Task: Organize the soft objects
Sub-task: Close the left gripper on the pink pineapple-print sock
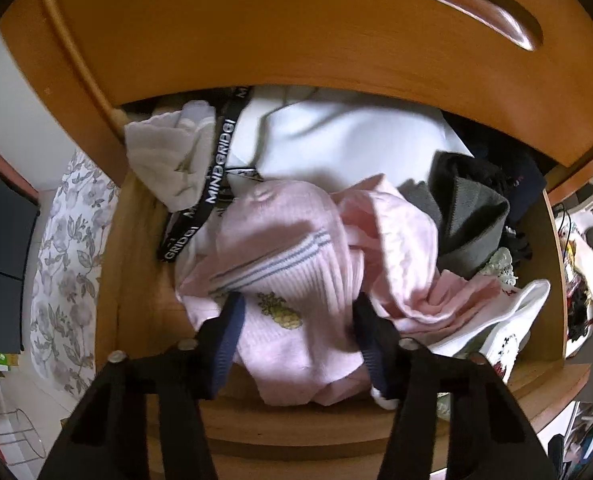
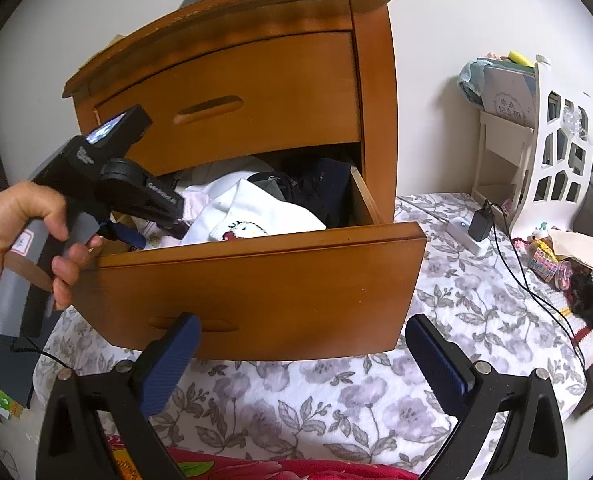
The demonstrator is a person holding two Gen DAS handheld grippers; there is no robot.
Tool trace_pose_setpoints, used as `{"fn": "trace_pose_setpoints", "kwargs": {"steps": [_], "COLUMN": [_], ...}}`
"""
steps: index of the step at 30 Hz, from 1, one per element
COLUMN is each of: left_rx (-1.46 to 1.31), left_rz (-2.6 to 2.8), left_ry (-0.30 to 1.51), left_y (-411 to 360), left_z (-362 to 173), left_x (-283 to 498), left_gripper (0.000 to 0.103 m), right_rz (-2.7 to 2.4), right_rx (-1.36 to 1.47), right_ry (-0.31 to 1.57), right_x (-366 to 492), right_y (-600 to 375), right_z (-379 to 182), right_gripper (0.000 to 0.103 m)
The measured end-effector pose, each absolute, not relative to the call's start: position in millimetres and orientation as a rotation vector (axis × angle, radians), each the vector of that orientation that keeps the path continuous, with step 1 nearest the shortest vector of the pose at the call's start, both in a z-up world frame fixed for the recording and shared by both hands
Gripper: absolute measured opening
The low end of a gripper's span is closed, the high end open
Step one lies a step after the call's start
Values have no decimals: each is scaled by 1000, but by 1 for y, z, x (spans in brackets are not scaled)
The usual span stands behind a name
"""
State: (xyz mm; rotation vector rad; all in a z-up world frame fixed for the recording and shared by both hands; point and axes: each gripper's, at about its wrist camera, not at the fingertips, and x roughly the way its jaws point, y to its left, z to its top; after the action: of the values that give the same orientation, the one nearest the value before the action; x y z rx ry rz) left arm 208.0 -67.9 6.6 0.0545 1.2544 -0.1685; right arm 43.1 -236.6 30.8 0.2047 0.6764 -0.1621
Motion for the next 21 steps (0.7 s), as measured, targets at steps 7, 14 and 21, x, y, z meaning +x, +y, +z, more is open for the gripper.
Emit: {"fn": "trace_pose_setpoints", "kwargs": {"steps": [7,14,21], "left_rx": [-31,-110,-199], "left_rz": [-179,-162,-115], "left_ry": [1221,1146,1039], "left_y": [-43,-13,20], "left_z": [16,32,41], "left_x": [205,192,178], "left_gripper": [29,17,14], "right_rz": [-159,-159,-163], "right_rx": [213,227,223], "right_ry": [683,688,689], "right_x": [44,44,44], "right_y": [-238,-240,-238], "right_z": [29,28,28], "right_gripper": [103,103,103]}}
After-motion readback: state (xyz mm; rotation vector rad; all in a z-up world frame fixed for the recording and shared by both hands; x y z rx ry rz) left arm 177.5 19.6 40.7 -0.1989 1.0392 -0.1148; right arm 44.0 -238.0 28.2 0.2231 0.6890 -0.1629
